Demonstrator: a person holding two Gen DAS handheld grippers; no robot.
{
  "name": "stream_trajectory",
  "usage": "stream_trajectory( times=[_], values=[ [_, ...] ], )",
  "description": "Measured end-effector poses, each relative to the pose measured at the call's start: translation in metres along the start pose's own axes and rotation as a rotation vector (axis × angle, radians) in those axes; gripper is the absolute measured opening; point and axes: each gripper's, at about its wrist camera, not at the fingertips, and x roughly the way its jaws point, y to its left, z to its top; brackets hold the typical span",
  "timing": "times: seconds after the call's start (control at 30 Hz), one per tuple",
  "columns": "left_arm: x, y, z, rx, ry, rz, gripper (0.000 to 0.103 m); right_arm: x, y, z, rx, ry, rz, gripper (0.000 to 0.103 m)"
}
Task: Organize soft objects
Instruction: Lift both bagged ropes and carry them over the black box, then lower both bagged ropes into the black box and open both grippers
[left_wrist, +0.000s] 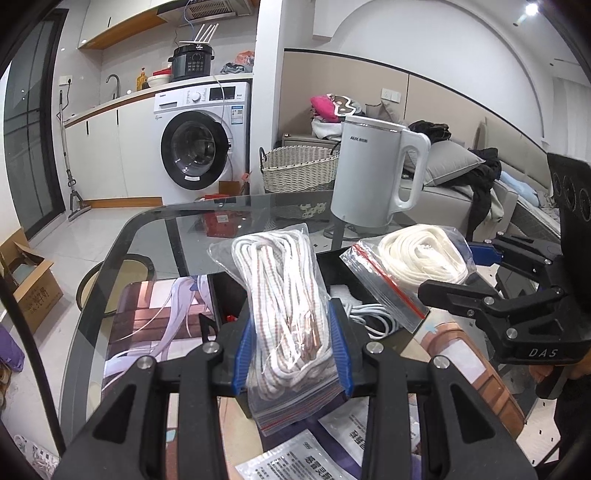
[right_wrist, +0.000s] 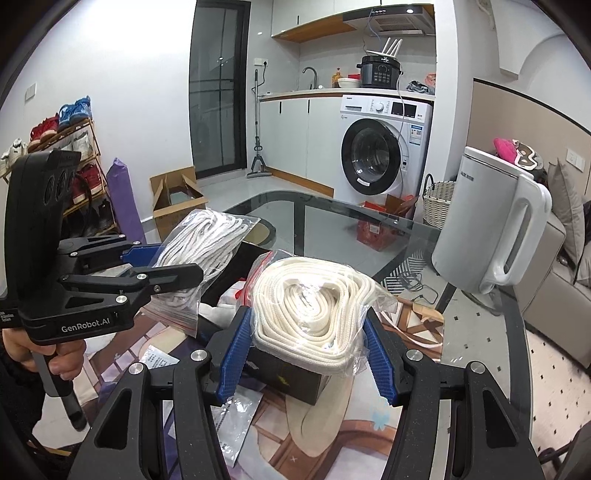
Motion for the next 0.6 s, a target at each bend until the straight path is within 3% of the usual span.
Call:
stream_trajectory(
  times=[0.6],
  values=[
    [0.032, 0.005, 0.001, 0.005, 0.053, 0.024, 0.036, 0.048, 0.008, 0.01, -0.099, 0.091, -0.011, 0.059]
  ],
)
